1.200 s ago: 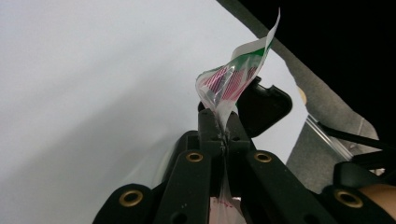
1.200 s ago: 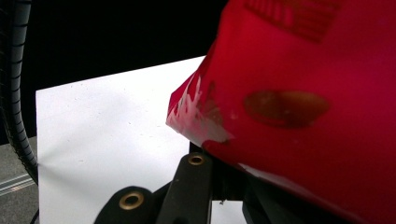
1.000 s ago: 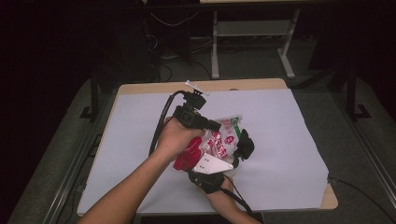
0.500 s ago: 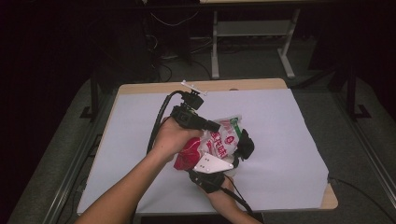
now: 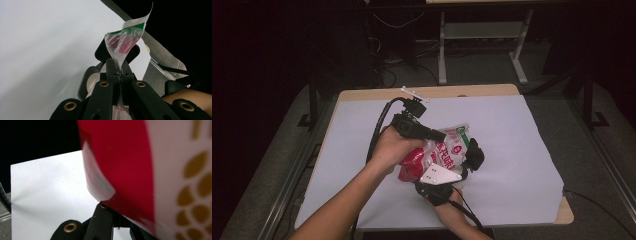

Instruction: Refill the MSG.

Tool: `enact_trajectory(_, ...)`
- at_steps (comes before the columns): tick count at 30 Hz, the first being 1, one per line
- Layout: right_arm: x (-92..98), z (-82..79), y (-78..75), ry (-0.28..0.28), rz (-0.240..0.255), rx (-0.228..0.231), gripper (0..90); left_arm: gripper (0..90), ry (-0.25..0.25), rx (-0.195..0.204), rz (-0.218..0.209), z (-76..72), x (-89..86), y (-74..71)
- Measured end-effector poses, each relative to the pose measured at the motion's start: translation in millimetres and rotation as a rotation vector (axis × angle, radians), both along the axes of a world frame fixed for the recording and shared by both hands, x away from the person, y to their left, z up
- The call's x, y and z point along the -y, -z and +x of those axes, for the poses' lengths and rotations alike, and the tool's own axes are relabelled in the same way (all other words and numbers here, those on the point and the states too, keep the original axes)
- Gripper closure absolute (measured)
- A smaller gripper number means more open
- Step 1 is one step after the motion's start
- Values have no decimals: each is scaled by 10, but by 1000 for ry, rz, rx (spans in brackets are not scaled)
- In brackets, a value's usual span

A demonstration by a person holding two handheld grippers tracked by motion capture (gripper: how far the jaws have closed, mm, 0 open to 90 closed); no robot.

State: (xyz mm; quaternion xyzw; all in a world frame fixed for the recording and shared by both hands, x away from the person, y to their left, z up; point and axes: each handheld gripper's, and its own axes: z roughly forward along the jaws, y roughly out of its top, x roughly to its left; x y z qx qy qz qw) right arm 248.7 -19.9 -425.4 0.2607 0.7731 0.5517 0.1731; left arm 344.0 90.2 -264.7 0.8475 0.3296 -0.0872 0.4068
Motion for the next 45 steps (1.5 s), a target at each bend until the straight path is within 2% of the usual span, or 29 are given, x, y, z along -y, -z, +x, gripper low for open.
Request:
enact_trajectory(22,1,2,-1,12,-9,2,900,898,16,2,-31,-28,-95,-17)
enact_trajectory(28,5,5,1,11,-12,-1,900,898,13,4,-49,-38,-166,-5)
enact_trajectory(34,9,3,-1,13,-12,-7,900,899,14,18,-70,-51,-278,-12)
enact_trajectory(45,27,-6,-6,15,-9,-22,900,899,34,79,-105,-71,-491,27)
